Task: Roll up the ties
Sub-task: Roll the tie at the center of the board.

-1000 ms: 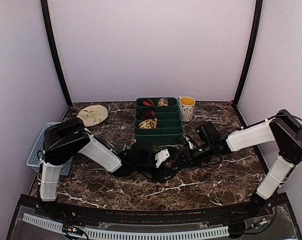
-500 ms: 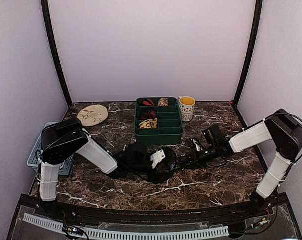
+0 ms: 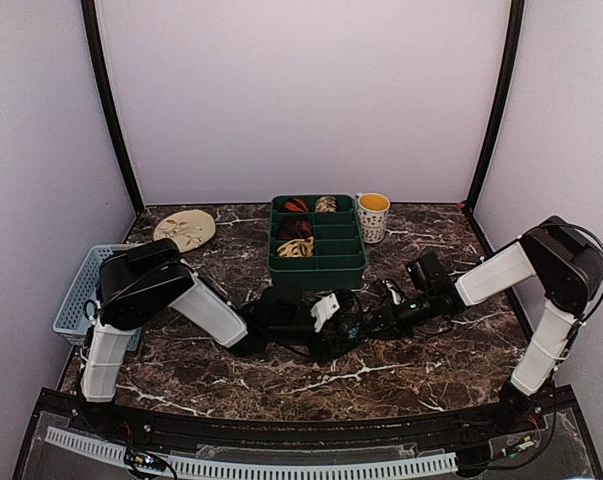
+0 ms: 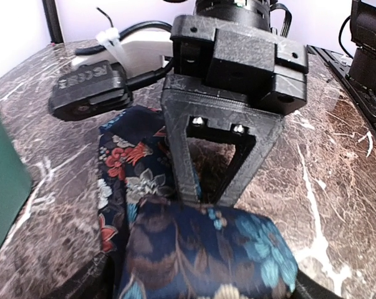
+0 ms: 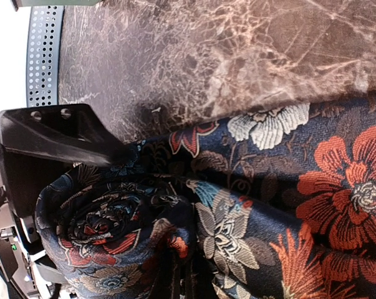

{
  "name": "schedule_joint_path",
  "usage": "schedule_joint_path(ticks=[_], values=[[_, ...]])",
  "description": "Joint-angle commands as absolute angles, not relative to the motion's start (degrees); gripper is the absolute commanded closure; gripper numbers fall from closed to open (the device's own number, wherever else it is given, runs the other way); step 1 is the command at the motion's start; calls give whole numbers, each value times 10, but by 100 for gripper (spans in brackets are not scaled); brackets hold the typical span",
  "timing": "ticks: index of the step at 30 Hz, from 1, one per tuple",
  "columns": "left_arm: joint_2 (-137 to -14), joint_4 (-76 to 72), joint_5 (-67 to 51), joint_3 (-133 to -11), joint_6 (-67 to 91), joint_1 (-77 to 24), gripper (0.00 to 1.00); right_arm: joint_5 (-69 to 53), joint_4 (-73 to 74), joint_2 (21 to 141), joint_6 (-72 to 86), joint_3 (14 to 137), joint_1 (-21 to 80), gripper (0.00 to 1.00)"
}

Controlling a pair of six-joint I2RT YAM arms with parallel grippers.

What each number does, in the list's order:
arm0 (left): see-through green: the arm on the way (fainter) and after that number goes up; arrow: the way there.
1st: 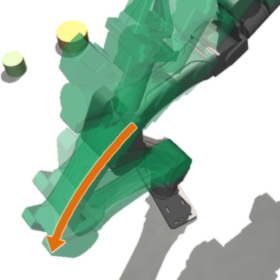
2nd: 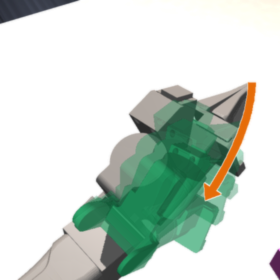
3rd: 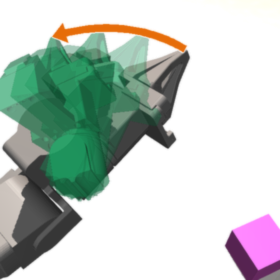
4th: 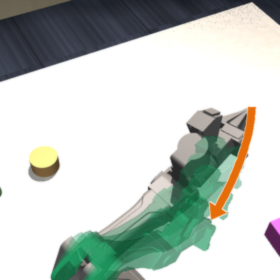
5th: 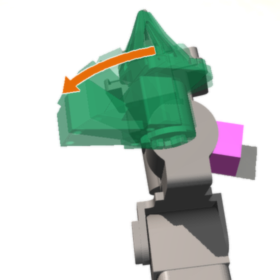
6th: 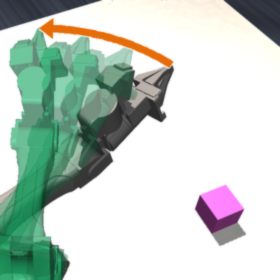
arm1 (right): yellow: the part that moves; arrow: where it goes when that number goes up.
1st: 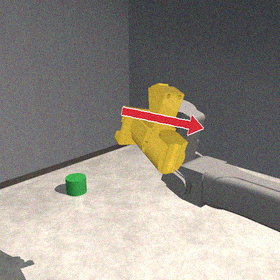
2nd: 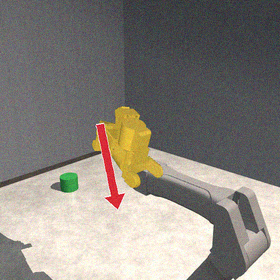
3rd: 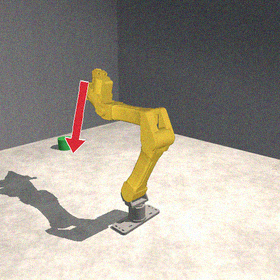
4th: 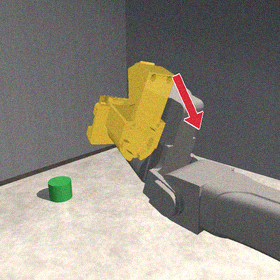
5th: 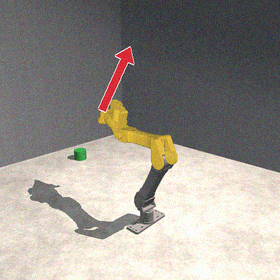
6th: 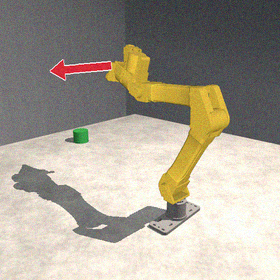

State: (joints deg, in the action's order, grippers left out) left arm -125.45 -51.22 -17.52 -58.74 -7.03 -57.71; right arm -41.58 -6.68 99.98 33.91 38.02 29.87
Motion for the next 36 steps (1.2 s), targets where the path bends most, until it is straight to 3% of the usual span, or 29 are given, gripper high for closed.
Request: schedule_joint_path(ticks=[1, 3, 6, 9, 12, 18, 28, 36], values=[[-1279, -506, -211, -626, -76, -576, 22, -365, -26, 1021, 330, 365, 296, 100], [-1284, -494, -218, -631, -80, -575, 31, -367, -25, 1015, 330, 364, 295, 100], [-1281, -503, -236, -607, -79, -572, 54, -380, -28, 986, 329, 361, 295, 98], [-1274, -515, -266, -578, -82, -570, 67, -385, -37, 933, 326, 359, 295, 85], [-1269, -499, -297, -564, -95, -569, 74, -385, -45, 889, 323, 363, 294, 76], [-1254, -508, -353, -534, -99, -564, 77, -393, -39, 909, 321, 386, 296, 74], [-1252, -520, -338, -526, -83, -560, 76, -372, -36, 977, 309, 384, 322, 87], [-1220, -573, -321, -502, -48, -554, 75, -324, -14, 1009, 294, 357, 320, 92]])
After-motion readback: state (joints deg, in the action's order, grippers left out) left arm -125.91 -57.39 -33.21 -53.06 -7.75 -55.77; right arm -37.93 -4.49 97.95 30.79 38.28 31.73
